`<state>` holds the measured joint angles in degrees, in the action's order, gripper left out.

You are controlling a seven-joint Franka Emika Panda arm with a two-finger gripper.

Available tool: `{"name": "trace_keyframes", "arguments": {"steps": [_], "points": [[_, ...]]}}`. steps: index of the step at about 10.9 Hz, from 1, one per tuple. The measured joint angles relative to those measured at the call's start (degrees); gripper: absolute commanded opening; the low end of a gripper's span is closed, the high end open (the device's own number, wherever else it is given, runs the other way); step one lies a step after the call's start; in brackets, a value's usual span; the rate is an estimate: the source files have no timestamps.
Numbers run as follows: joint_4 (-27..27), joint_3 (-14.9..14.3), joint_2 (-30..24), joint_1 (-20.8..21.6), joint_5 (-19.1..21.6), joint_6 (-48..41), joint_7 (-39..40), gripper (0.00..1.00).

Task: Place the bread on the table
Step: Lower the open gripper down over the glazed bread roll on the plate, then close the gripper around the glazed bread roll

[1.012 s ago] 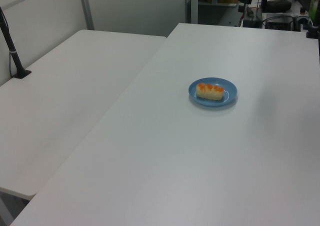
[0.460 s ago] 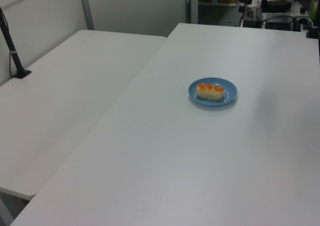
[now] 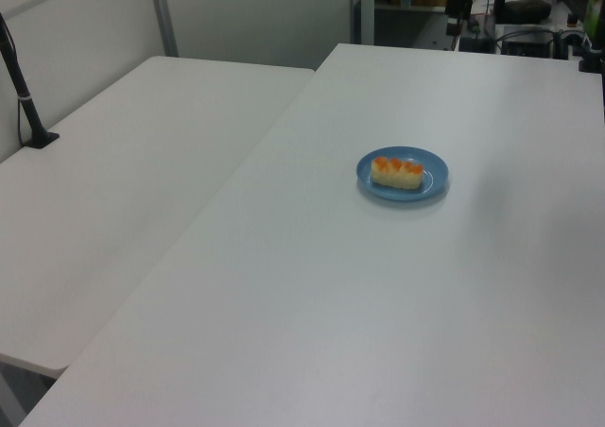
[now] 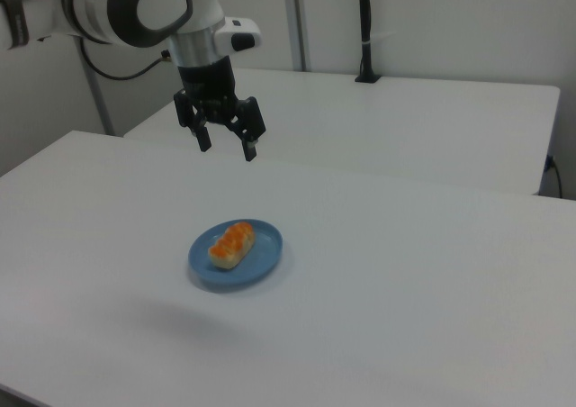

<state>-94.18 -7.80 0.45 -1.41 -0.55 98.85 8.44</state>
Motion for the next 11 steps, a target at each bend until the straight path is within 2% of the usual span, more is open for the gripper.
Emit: {"name": "trace_keyframes", "arguments": {"steps": [2,5,8,11], "points": [[-0.62,1.83,1.92,0.14,0.01,2.09,-0.01,1.0],[-5.99,5.5,5.6,0.22,0.02,11.3,-1.98,0.98],[-8.85,7.98,9.43,0.24,0.02,16.96,-9.42,1.0],[-14.32,10.39,11.77,0.28,0.08,26.19,-15.38,1.0]]}}
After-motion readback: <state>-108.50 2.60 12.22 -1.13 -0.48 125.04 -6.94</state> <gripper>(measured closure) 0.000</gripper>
